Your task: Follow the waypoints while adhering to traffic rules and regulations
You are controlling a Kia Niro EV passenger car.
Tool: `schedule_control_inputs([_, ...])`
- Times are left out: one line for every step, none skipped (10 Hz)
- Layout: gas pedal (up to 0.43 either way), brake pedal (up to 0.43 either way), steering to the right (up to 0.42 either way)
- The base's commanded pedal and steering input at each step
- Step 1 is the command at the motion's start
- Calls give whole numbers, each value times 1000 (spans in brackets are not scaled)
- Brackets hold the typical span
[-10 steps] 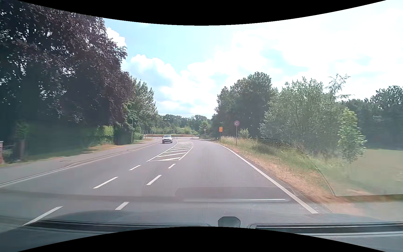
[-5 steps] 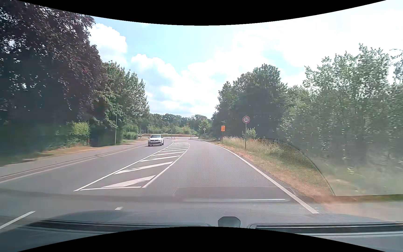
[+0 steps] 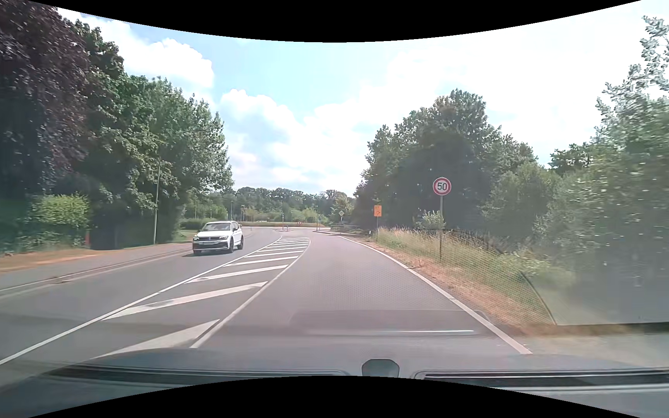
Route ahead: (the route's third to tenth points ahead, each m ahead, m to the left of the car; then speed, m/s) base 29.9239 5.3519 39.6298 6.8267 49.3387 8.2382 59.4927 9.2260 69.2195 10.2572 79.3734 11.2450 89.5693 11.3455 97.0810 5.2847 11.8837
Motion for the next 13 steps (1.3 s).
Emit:
schedule_control_inputs([47,0,-16])
schedule_control_inputs([47,0,-16])
schedule_control_inputs([47,0,-16])
schedule_control_inputs([47,0,-16])
schedule_control_inputs([47,0,-16])
schedule_control_inputs([47,0,-17])
schedule_control_inputs([47,0,-17])
schedule_control_inputs([47,0,-18])
schedule_control_inputs([47,0,-18])
schedule_control_inputs([47,0,-18])
schedule_control_inputs([47,0,-18])
schedule_control_inputs([47,0,-18])
schedule_control_inputs([47,0,-18])
